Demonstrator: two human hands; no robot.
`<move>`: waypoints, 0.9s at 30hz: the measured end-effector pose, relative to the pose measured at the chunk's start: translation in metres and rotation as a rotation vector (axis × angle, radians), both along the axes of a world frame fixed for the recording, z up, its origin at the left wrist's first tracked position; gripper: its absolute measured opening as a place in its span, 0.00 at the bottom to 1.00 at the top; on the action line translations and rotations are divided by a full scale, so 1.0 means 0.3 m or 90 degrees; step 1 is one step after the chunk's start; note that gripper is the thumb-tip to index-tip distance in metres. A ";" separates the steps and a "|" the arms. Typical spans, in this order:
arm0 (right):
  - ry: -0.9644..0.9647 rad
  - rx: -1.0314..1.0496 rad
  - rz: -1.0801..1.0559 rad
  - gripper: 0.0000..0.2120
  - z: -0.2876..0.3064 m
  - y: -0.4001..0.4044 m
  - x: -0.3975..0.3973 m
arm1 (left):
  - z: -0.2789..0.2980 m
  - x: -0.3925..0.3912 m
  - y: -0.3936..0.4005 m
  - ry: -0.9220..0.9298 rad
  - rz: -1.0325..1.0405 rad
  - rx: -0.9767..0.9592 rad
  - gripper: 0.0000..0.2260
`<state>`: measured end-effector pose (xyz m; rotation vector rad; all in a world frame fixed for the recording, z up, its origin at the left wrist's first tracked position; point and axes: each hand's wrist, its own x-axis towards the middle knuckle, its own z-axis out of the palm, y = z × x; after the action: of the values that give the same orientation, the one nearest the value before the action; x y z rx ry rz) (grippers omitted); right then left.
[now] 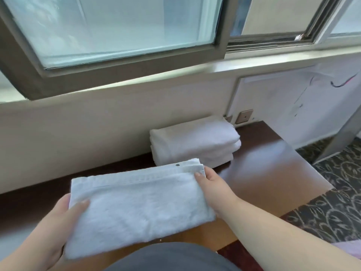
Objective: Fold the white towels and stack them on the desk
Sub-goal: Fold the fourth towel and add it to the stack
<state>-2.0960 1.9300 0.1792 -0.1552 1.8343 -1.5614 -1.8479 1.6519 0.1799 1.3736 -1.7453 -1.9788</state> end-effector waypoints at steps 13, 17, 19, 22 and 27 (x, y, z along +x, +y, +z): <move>0.136 0.057 0.016 0.13 0.131 0.267 -0.674 | 0.188 -0.609 0.412 -0.034 0.127 -0.169 0.06; 0.188 0.088 0.019 0.13 0.177 0.237 -0.840 | 0.239 -0.746 0.384 -0.095 0.133 -0.212 0.04; 0.224 0.110 0.028 0.12 0.200 0.190 -0.917 | 0.254 -0.809 0.350 -0.120 0.129 -0.231 0.07; 0.301 0.177 0.068 0.12 0.229 0.094 -1.018 | 0.248 -0.893 0.270 -0.147 0.123 -0.273 0.16; 0.381 0.293 0.164 0.17 0.237 -0.056 -1.150 | 0.215 -1.015 0.139 -0.258 0.081 -0.343 0.18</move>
<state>-2.4410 1.9133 0.2503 -0.6693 2.4640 -0.9333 -2.1525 1.6937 0.2444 1.6875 -2.0793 -1.0887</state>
